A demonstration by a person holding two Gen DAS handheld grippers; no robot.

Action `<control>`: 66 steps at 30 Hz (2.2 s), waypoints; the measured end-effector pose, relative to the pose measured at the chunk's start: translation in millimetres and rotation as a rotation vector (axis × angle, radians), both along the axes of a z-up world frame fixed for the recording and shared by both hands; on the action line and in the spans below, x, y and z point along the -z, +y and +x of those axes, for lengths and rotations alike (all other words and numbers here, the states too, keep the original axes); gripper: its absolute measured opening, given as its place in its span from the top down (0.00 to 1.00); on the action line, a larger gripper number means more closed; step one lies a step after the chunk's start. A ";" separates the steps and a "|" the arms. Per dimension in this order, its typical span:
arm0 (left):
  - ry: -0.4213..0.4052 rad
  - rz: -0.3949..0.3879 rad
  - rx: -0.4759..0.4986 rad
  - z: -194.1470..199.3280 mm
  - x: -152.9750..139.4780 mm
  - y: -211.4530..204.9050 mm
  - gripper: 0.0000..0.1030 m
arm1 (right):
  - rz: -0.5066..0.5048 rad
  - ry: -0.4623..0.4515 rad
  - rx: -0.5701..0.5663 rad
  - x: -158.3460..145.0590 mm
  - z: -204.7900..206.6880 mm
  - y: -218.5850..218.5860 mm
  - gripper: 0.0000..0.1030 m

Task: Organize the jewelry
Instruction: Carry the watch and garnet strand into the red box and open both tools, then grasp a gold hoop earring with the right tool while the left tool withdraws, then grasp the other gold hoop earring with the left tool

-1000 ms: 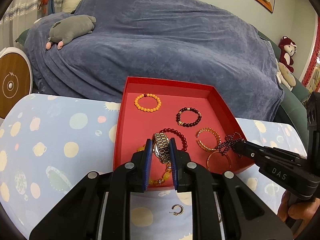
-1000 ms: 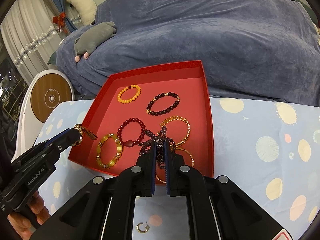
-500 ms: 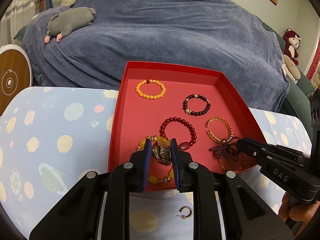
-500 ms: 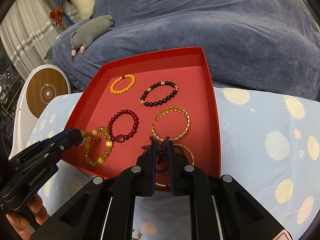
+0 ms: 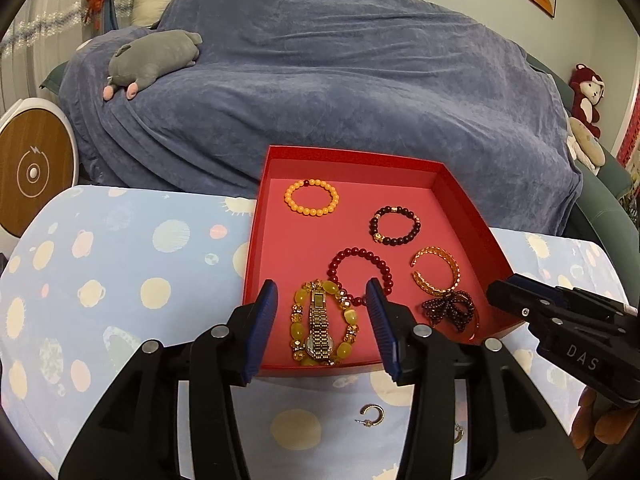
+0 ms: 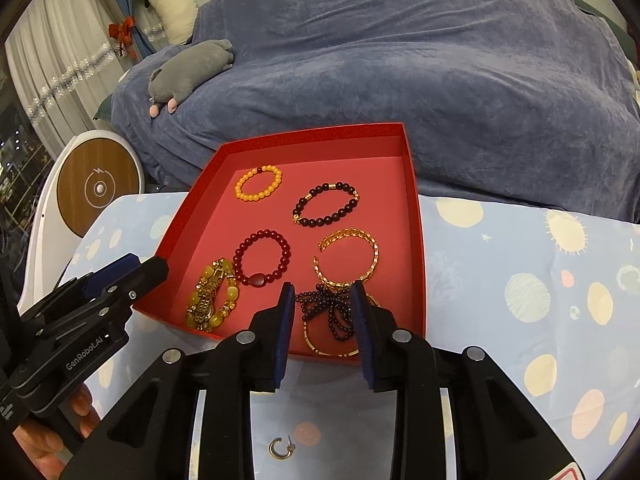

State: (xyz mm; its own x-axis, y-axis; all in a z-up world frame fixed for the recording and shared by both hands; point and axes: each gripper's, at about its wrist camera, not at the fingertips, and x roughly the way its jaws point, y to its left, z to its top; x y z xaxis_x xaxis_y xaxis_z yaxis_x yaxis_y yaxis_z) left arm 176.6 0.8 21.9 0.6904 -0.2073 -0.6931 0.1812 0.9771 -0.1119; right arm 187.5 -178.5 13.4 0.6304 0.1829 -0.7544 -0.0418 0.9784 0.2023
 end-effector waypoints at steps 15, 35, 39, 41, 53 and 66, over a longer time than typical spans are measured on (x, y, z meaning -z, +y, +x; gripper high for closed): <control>0.024 -0.032 -0.015 -55.8 -10.3 25.3 0.56 | 0.058 0.055 0.009 -1.1 -71.8 2.3 0.69; 0.074 0.008 -0.013 -90.3 20.7 52.5 0.55 | -0.029 0.113 -0.033 46.1 -93.6 44.1 0.69; 0.085 -0.002 -0.020 -88.5 22.4 56.9 0.55 | -0.036 0.118 -0.034 52.0 -87.0 48.9 0.69; 0.078 0.000 -0.017 -88.6 20.6 56.2 0.55 | -0.047 0.121 -0.037 54.5 -86.8 50.5 0.69; 0.084 -0.001 -0.003 -87.4 22.9 48.6 0.55 | -0.093 0.113 -0.036 61.5 -82.6 49.7 0.84; 0.104 -0.002 0.035 -81.6 33.3 27.8 0.55 | -0.057 0.117 -0.003 54.9 -87.8 33.8 0.84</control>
State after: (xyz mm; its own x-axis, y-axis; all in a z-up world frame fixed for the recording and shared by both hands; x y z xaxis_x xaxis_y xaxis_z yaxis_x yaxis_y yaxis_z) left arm 95.0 28.6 -11.3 0.6070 -0.2318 -0.7602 0.2028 0.9700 -0.1339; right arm 99.7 -144.8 -41.6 0.5367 0.1397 -0.8321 -0.0243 0.9884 0.1502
